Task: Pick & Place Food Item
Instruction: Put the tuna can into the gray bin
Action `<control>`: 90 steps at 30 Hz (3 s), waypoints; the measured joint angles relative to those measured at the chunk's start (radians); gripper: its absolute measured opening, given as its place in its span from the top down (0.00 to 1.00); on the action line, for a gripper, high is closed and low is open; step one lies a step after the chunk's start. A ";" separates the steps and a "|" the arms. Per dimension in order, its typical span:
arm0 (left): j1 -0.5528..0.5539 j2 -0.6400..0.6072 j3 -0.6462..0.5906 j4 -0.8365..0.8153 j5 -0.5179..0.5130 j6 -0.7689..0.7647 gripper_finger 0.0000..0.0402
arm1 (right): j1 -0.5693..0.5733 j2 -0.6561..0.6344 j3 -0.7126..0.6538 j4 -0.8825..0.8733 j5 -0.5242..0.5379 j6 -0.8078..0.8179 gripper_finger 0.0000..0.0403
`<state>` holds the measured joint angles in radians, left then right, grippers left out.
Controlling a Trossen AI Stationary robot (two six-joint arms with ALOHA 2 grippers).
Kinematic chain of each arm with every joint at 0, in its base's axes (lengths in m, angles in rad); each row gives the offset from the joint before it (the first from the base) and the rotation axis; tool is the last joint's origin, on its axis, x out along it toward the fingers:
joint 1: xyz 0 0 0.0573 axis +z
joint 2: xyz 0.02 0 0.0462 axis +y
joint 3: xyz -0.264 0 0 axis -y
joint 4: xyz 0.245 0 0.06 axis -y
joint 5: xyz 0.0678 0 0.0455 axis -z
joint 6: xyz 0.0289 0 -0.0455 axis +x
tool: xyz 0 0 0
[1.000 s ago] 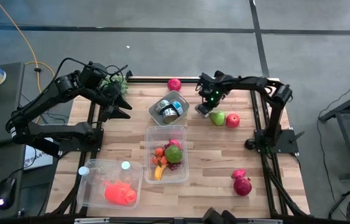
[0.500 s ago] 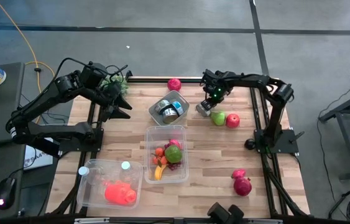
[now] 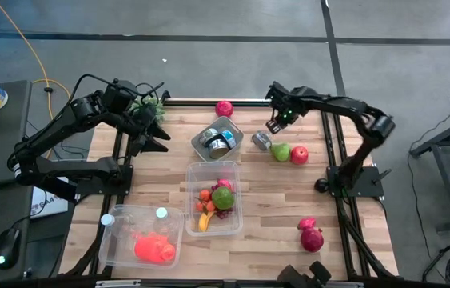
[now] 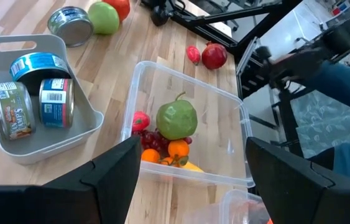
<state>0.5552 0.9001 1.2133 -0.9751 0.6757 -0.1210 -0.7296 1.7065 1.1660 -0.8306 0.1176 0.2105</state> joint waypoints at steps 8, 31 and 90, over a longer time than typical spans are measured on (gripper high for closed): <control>0.000 0.000 0.000 0.017 0.000 -0.005 0.30 | 0.024 -0.239 0.000 0.028 0.006 0.060 0.79; 0.000 0.000 0.000 0.018 -0.003 0.001 0.30 | 0.272 -0.360 0.001 0.134 0.022 0.181 0.35; 0.000 0.000 0.000 0.025 0.000 -0.002 0.30 | 0.304 0.052 0.000 0.140 -0.028 0.190 0.30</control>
<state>0.5549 0.9002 1.2129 -0.9501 0.6754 -0.1232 -0.4255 1.7586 1.1656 -0.6908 0.0898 0.4001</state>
